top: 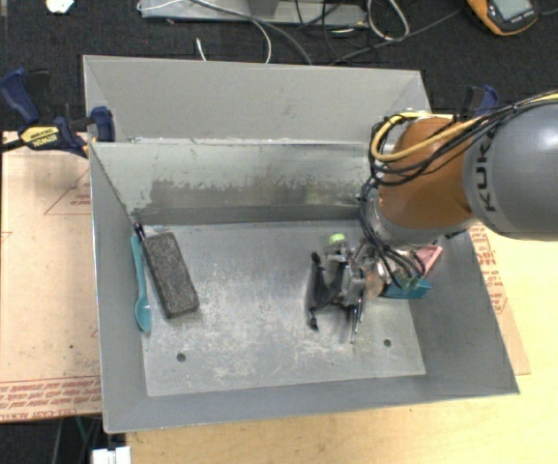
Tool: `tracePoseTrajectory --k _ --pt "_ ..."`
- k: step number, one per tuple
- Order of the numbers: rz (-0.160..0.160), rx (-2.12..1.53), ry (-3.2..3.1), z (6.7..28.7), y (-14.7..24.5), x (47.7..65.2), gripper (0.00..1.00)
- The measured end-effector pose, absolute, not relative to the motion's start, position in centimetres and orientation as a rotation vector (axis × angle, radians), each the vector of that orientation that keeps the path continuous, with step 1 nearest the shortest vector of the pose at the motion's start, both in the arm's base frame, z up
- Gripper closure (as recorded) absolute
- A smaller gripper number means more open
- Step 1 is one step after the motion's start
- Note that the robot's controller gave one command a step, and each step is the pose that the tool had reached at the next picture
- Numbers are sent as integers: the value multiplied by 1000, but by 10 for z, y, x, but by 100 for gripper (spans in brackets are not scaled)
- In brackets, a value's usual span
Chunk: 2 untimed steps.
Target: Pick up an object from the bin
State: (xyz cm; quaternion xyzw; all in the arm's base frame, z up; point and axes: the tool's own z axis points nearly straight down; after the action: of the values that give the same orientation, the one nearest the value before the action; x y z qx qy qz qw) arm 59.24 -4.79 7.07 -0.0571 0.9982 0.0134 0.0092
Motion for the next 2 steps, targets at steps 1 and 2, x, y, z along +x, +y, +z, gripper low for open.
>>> tracePoseTrajectory --k 1,2 --pt "53 -421 3097 70 -54 600 100" --pt "52 -870 3004 69 -60 653 100"
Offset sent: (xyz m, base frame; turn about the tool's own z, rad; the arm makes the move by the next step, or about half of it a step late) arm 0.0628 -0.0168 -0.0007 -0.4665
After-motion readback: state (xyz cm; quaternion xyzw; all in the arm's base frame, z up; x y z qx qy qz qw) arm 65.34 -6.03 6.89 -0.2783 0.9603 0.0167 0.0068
